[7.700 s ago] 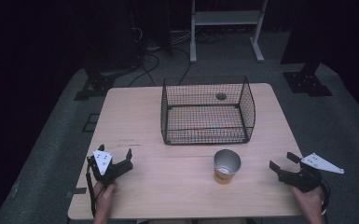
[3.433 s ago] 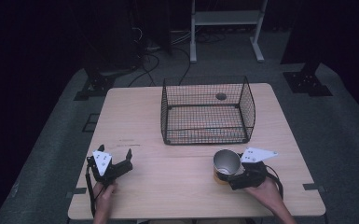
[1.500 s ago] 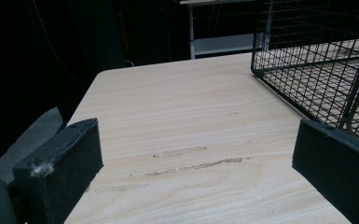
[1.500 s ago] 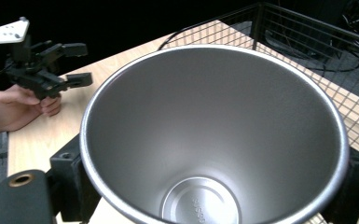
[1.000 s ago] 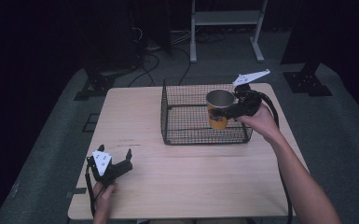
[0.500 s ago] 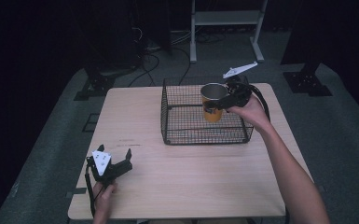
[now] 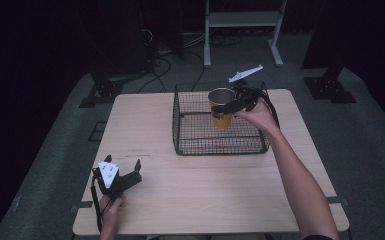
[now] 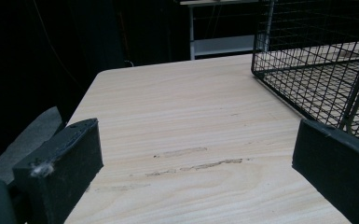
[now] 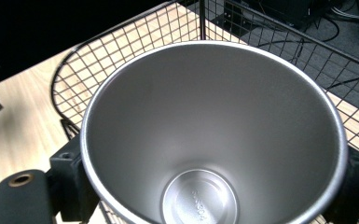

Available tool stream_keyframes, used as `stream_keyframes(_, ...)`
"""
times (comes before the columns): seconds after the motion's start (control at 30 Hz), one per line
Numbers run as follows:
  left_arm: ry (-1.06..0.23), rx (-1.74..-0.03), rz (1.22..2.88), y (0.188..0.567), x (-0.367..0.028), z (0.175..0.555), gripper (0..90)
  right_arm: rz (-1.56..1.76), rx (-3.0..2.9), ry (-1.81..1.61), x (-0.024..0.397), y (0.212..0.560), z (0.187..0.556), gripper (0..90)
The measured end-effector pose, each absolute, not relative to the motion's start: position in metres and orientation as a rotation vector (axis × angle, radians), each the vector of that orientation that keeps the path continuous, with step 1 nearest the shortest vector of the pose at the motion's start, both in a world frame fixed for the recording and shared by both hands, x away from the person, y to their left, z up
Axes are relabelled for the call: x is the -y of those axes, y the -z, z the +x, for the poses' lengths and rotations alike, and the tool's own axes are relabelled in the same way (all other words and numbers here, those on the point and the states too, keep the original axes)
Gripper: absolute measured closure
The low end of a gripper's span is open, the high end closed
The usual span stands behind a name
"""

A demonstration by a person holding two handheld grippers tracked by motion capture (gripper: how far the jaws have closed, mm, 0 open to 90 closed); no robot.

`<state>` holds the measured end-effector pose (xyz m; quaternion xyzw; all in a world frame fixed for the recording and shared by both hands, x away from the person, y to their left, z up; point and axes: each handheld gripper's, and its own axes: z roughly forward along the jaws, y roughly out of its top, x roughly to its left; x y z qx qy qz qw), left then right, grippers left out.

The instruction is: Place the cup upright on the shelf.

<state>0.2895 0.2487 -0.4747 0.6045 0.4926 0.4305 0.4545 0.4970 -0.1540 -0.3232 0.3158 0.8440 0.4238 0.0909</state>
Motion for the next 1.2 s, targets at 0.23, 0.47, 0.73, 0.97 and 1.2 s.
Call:
stream_keyframes(0.23, -1.059, -1.219, 1.487, 0.475, -0.249, 0.289, 0.8, 0.96, -2.515, -1.223, 0.147, 0.337, 0.509, 12.5)
stream_keyframes(0.47, -1.058, -1.221, 1.485, 0.475, -0.25, 0.289, 0.8, 0.959, -2.54, -1.201, 0.14, 0.348, 0.515, 12.5)
stream_keyframes(0.73, -1.06, -1.216, 1.49, 0.475, -0.249, 0.289, 0.8, 0.98, -2.563, -1.169, 0.135, 0.361, 0.523, 12.5)
stream_keyframes(0.97, -1.06, -1.216, 1.487, 0.475, -0.249, 0.289, 0.8, 1.008, -2.572, -1.145, 0.133, 0.371, 0.528, 12.5)
stream_keyframes(1.2, -1.06, -1.218, 1.485, 0.475, -0.249, 0.289, 0.8, 1.017, -2.583, -1.124, 0.131, 0.378, 0.532, 12.5)
